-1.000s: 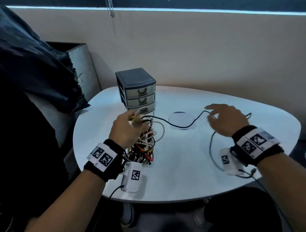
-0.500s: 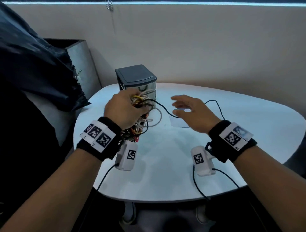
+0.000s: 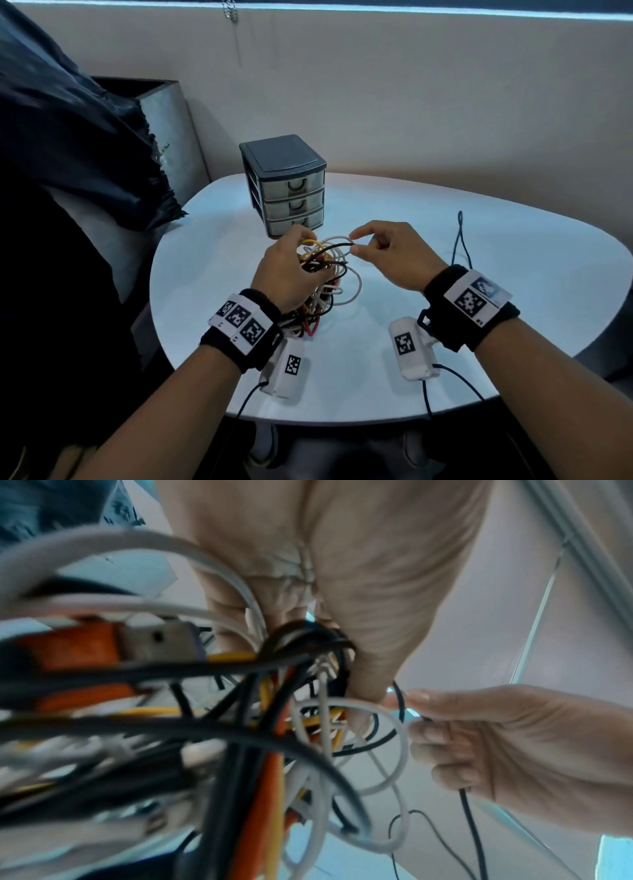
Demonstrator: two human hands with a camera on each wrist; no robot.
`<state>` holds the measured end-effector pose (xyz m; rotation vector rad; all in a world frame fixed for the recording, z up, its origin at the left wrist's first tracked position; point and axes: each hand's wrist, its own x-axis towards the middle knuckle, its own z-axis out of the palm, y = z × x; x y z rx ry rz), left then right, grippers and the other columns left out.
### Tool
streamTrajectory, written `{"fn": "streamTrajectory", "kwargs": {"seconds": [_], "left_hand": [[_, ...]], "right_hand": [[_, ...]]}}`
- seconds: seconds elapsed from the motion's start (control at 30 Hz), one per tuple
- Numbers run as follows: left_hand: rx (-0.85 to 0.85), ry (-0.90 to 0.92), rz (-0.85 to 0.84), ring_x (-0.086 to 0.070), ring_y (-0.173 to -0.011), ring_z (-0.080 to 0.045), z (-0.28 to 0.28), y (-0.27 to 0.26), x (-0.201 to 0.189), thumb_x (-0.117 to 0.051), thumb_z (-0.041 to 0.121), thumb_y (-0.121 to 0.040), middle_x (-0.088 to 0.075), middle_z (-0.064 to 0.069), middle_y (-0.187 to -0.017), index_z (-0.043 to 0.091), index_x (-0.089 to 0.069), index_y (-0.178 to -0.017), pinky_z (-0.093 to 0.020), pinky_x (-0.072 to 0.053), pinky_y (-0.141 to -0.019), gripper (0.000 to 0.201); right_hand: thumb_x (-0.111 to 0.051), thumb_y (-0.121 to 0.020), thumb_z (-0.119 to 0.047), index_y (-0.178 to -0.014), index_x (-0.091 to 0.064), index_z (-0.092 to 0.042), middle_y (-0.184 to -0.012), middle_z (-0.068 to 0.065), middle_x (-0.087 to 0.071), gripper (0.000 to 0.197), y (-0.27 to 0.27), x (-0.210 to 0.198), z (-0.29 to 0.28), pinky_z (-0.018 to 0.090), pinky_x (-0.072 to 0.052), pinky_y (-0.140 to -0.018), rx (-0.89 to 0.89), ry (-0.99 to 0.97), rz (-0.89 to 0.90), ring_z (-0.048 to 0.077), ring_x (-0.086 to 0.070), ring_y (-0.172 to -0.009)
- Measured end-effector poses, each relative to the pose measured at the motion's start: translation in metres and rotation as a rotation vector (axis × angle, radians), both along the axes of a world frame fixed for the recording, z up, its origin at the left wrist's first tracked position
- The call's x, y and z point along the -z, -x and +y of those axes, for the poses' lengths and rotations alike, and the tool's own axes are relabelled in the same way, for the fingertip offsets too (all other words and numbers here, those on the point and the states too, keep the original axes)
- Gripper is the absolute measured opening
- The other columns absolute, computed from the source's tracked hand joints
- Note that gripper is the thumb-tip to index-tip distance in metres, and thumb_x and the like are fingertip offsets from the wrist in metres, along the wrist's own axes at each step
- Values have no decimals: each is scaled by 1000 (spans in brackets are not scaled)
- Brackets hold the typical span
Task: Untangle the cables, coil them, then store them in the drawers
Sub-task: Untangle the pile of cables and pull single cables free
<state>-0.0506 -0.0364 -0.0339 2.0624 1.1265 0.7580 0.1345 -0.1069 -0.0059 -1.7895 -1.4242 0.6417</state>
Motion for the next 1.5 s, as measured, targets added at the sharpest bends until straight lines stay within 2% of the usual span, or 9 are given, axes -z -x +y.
{"fn": "streamTrajectory", "kwargs": {"seconds": [0.27, 0.47, 0.6, 0.73, 0.93, 1.03, 1.23, 1.37, 1.5], "left_hand": [[113, 59, 270, -41, -133, -12, 7, 38, 27, -86, 66, -53, -47, 14, -144, 43, -38, -142, -42, -36, -111, 103], [145, 233, 230, -60, -118, -11, 20, 56, 65, -85, 30, -75, -67, 13, -121, 35, -61, -121, -38, -46, -104, 52], [160, 278, 173, -56, -118, -9, 17, 50, 67, -87, 30, -73, -61, 12, -131, 36, -55, -131, -37, -46, -104, 67], [228, 253, 244, -41, -135, -11, 10, 41, 63, -96, 46, -51, -39, 9, -150, 39, -29, -149, -30, -33, -112, 119], [-28, 666, -117, -57, -123, -21, 21, 34, 68, -67, 91, -48, -50, 1, -145, 27, -42, -145, -38, -44, -104, 119], [-134, 700, -16, -71, -75, -18, 24, 35, 69, -70, 82, -60, -74, -11, -101, 6, -65, -117, -25, -51, -65, 95], [-117, 826, -93, -60, -60, -21, 15, 30, 64, -78, 47, -77, -67, -11, -77, 7, -66, -95, -24, -37, -53, 46], [-73, 807, -245, -70, -74, -24, 4, 29, 62, -88, 24, -70, -74, -13, -96, 7, -62, -113, -34, -59, -67, 53], [-41, 809, -354, -71, -100, -31, -4, 31, 65, -93, 14, -57, -75, -13, -106, 10, -61, -120, -51, -56, -93, 71]], "right_hand": [[-68, -92, -19, -84, -73, -25, -64, -4, -61, 11, -18, 11, -12, 17, -41, -61, 55, -55, 14, 12, -55, -62], [-66, -94, -22, -100, -76, -23, -67, 5, -64, 12, -30, 8, -23, 7, -33, -49, 91, -83, 71, 0, -46, -46], [-66, -94, -20, -103, -76, -20, -68, 5, -65, 14, -32, 7, -26, 7, -32, -47, 95, -59, 62, 1, -45, -44], [-64, -94, -13, -101, -74, -24, -69, 1, -67, 16, -26, 1, -26, 7, -33, -49, 36, -71, 29, -1, -50, -46], [-71, -89, -19, -82, -79, -17, -58, -24, -64, 10, -19, 10, -27, 5, -36, -53, -22, -15, -70, -6, -54, -52], [-74, -86, -27, -81, -79, -23, -71, -18, -71, 9, -17, 22, -29, 8, -36, -57, -15, 41, -177, -8, -58, -61], [-70, -87, -26, -77, -77, -25, -76, -10, -72, 12, 1, 33, -28, 25, -46, -67, 5, 76, -313, 9, -63, -73], [-66, -86, -22, -74, -74, -23, -70, -5, -70, 15, 8, 42, -26, 33, -53, -68, 33, 77, -371, 16, -64, -70], [-66, -87, -23, -77, -74, -21, -72, -4, -70, 13, 13, 50, -28, 29, -51, -68, 63, 54, -364, 15, -63, -70]]}}
